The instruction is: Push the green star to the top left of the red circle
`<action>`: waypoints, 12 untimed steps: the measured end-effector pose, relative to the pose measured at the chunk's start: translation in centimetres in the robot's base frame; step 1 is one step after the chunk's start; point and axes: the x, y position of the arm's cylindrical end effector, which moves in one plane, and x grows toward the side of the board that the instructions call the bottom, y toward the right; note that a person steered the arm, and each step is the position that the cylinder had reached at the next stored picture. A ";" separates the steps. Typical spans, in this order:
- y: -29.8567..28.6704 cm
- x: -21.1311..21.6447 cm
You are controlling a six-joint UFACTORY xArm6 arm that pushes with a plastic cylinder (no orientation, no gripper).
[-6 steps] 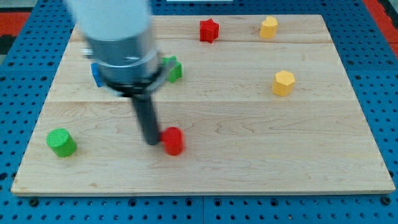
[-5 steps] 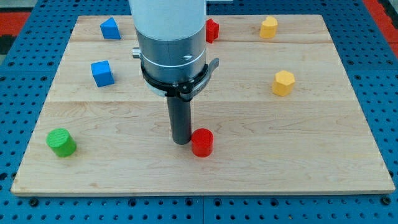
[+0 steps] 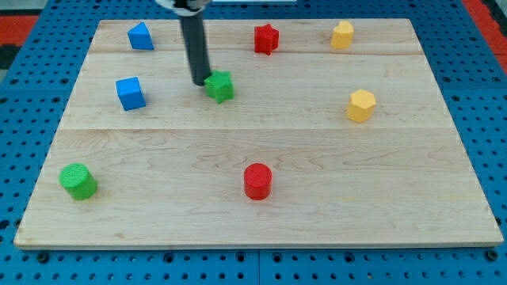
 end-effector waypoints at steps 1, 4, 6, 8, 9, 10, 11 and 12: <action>7.0 1.1; 5.2 7.8; 9.6 6.3; 15.6 14.4; 15.8 16.5; 17.9 19.0; 17.8 19.4; 17.7 19.4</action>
